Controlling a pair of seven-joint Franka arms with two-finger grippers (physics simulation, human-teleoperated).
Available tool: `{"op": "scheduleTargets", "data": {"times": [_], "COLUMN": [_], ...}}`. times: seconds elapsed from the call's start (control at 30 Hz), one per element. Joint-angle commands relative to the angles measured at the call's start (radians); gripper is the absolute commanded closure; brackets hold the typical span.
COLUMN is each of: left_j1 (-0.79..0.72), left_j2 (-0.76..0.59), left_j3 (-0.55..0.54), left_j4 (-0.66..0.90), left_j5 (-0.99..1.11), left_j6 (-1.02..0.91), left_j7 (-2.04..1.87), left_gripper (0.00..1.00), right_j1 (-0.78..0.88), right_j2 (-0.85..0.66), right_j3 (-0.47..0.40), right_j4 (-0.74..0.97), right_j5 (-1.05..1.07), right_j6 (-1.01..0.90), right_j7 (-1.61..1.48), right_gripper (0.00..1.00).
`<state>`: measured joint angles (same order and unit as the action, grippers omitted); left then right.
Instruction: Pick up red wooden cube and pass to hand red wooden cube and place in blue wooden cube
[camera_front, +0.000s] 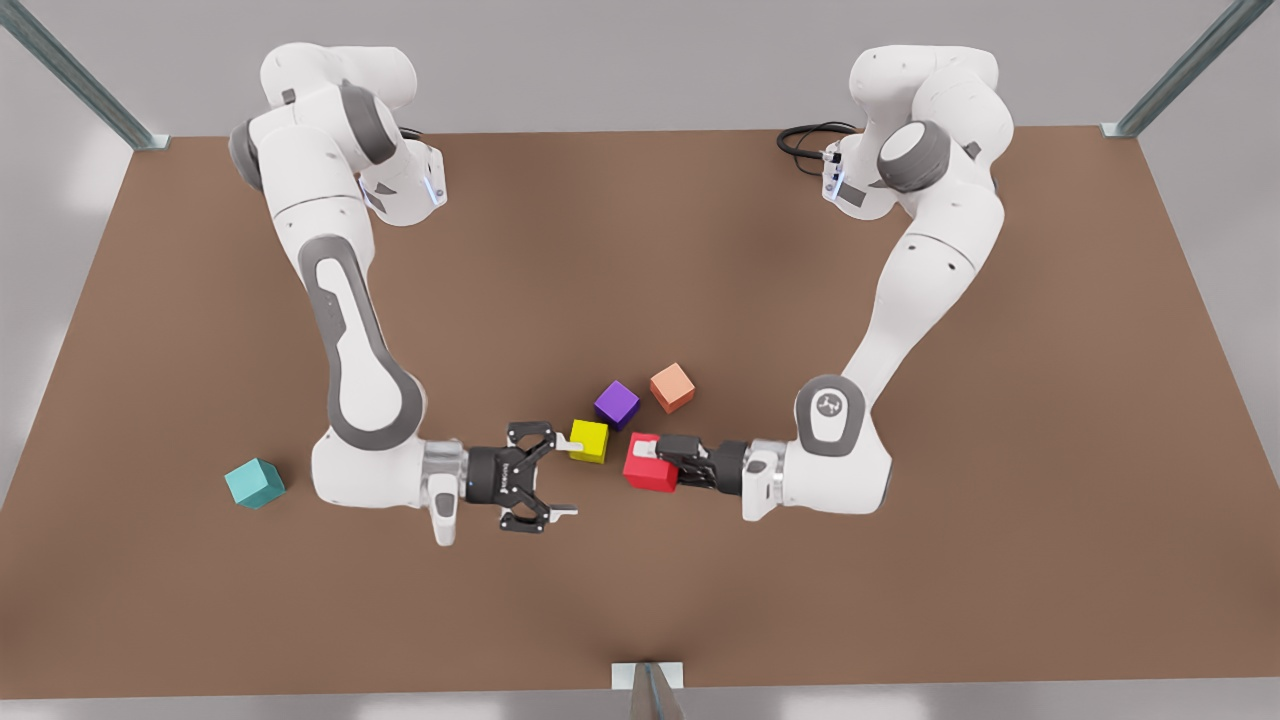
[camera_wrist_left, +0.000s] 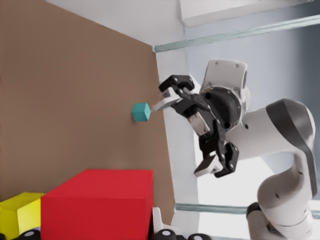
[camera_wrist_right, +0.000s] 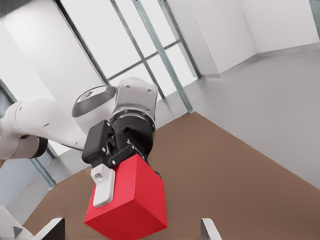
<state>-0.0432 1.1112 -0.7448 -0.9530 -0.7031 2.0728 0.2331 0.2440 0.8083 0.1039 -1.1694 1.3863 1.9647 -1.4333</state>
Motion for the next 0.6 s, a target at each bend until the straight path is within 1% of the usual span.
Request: {"op": "scheduleTargets", "data": {"times": [0.0,0.13,0.23,0.37,0.57], "left_j1": [0.0,0.0,0.0,0.0,0.0], "left_j2": [0.001,0.002,0.002,0.013,0.015], "left_j3": [-0.001,-0.001,-0.001,-0.001,-0.002], "left_j4": [0.0,0.002,0.002,0.003,0.005], "left_j5": [-0.012,-0.022,-0.036,-0.081,-0.096], "left_j6": [0.003,0.004,0.004,0.006,0.001], "left_j7": [-0.123,-0.156,-0.21,-0.276,-0.27], "left_gripper": [0.37,0.37,0.37,0.37,0.37], "right_j1": [0.0,0.004,0.008,0.024,0.031], "right_j2": [0.011,0.026,0.034,0.034,0.057], "right_j3": [0.01,0.016,0.042,0.049,0.065], "right_j4": [0.005,0.027,0.025,0.014,0.023], "right_j5": [0.036,0.048,0.049,0.063,0.063], "right_j6": [-0.029,-0.023,-0.023,-0.015,0.008], "right_j7": [-0.598,-0.607,-0.608,-0.608,-0.605], "right_gripper": [0.0,0.0,0.0,0.0,0.0]}}
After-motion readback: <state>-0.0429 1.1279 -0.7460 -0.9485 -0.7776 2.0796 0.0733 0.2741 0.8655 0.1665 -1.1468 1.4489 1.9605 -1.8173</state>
